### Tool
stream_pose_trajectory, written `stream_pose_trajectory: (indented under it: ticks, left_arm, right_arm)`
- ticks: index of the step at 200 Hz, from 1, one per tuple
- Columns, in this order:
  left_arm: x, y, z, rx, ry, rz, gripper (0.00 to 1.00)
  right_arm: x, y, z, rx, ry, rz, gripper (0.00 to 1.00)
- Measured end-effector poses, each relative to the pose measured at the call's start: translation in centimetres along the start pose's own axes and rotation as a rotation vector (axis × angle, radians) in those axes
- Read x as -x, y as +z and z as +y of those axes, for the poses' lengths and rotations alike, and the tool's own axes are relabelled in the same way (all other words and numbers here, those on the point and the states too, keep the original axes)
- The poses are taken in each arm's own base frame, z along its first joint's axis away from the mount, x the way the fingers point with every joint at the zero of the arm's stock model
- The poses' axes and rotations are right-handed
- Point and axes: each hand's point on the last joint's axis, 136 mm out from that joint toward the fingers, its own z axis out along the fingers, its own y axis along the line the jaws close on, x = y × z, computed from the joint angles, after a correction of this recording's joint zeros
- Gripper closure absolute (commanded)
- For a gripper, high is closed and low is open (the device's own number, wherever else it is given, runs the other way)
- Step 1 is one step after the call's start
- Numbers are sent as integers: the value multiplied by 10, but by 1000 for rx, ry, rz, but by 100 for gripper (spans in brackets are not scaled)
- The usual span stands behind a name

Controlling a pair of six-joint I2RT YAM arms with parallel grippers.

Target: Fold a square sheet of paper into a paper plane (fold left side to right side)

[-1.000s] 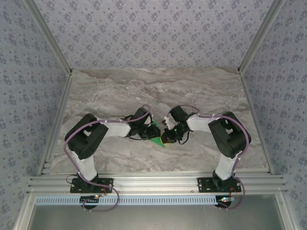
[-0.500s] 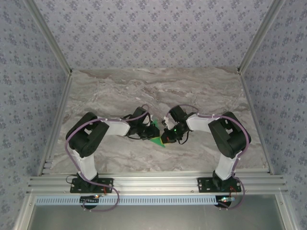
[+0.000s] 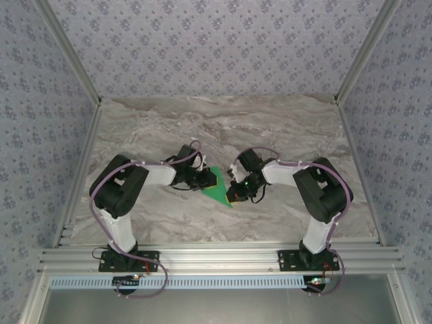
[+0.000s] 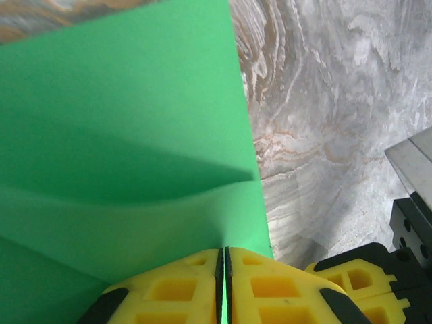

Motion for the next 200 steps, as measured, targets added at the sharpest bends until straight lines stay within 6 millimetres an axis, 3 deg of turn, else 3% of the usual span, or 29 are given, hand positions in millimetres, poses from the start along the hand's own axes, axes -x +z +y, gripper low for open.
stream_pose_trajectory:
  ticks: [96, 200]
  left_arm:
    - [36, -18, 23, -12, -39, -24, 88]
    - [60, -35, 43, -49, -97, -12, 87]
  right_arm:
    - [6, 0, -3, -21, -15, -24, 100]
    - [14, 1, -2, -37, -43, -56, 100]
